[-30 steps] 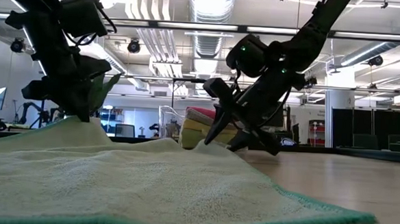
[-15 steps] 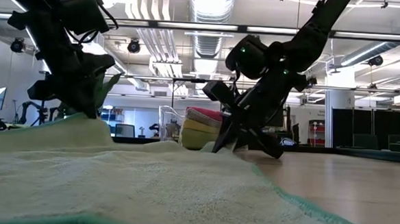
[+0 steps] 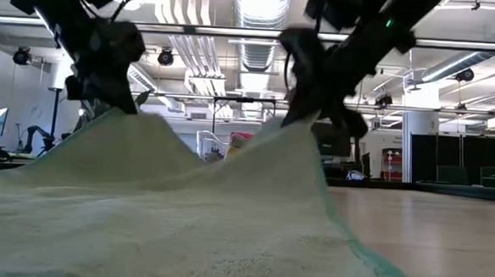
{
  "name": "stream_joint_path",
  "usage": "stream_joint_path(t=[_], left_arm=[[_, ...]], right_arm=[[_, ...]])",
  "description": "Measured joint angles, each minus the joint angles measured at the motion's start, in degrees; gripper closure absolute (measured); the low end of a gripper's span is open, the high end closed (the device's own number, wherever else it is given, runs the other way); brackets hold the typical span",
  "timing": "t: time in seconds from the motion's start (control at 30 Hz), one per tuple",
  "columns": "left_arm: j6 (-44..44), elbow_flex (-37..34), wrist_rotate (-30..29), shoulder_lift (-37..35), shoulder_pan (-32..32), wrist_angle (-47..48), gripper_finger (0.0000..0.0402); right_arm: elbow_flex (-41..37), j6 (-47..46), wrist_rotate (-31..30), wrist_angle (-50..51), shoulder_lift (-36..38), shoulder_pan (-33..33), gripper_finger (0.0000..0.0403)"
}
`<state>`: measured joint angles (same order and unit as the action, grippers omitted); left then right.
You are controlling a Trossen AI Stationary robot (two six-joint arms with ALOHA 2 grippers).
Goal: Fold microfiber towels
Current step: Fold the green microfiber cloth
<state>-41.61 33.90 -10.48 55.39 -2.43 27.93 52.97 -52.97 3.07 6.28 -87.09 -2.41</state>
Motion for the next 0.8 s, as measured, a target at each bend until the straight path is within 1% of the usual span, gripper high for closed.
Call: stream_joint_path(t=[0.17, 0.27, 0.37, 0.47, 0.57, 0.7, 0.8], left_arm=[[2.00, 3.24, 0.02, -0.20, 5.59, 0.13, 0.0401], [2.06, 5.77, -0.07, -0.25, 8.91, -0.06, 0.0401], [1.90, 8.66, -1.26, -0.25, 12.41, 0.08, 0.0401], [1.89, 11.50, -4.68, -0.15, 15.85, 0.02, 0.0401], [1.89, 14.03, -6.91, -0.04, 19.04, 0.07, 0.0401], [1.86, 16.92, -8.04, 0.51, 22.92, 0.06, 0.0401], [0.39, 18.52, -8.09, 0.73, 25.23, 0.03, 0.0401]], right_arm=[[0.02, 4.69, -7.10, 3.10, 8.96, 3.73, 0.0394], [0.05, 6.81, -9.23, 4.21, 13.41, 5.99, 0.0394], [0.11, 9.96, -9.63, 4.39, 16.61, 8.52, 0.0394], [0.11, 10.76, -9.62, 4.36, 19.00, 10.97, 0.0394], [0.11, 11.05, -9.85, 4.16, 20.40, 13.56, 0.0394], [0.19, 10.25, -12.45, 3.89, 21.40, 17.85, 0.0394], [1.72, 9.10, -15.19, 4.16, 21.72, 20.87, 0.0394]])
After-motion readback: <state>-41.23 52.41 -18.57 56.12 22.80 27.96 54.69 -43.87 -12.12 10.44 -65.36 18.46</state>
